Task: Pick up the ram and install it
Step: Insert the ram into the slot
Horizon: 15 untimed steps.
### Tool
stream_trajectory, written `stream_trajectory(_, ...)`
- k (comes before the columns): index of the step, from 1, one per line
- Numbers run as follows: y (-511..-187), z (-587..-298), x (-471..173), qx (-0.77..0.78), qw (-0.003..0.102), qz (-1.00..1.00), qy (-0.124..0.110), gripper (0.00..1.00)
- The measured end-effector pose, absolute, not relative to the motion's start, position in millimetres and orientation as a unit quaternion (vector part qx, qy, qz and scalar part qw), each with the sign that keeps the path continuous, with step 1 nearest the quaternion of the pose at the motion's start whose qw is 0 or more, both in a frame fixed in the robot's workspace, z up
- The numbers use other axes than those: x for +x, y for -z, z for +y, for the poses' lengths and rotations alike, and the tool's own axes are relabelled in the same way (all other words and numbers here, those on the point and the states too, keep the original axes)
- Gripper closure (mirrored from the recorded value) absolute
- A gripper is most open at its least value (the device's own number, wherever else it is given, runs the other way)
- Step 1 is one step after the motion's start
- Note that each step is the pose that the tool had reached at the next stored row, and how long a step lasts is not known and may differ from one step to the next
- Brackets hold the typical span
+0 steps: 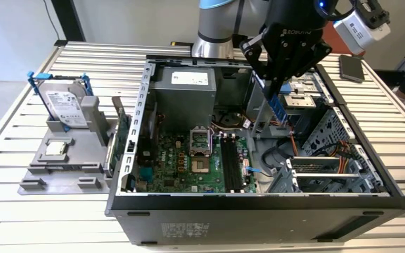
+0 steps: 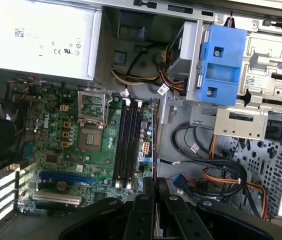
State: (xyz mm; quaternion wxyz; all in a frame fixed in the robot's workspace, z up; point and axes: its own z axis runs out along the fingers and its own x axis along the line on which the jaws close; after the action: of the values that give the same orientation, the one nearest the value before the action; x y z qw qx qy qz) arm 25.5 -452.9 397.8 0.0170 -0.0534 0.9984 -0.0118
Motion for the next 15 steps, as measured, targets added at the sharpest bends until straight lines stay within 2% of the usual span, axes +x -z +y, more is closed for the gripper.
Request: stream_trajectory(15,-379.4,-452.9,25.5,-0.021,0.014,1.000,0.012,1.00)
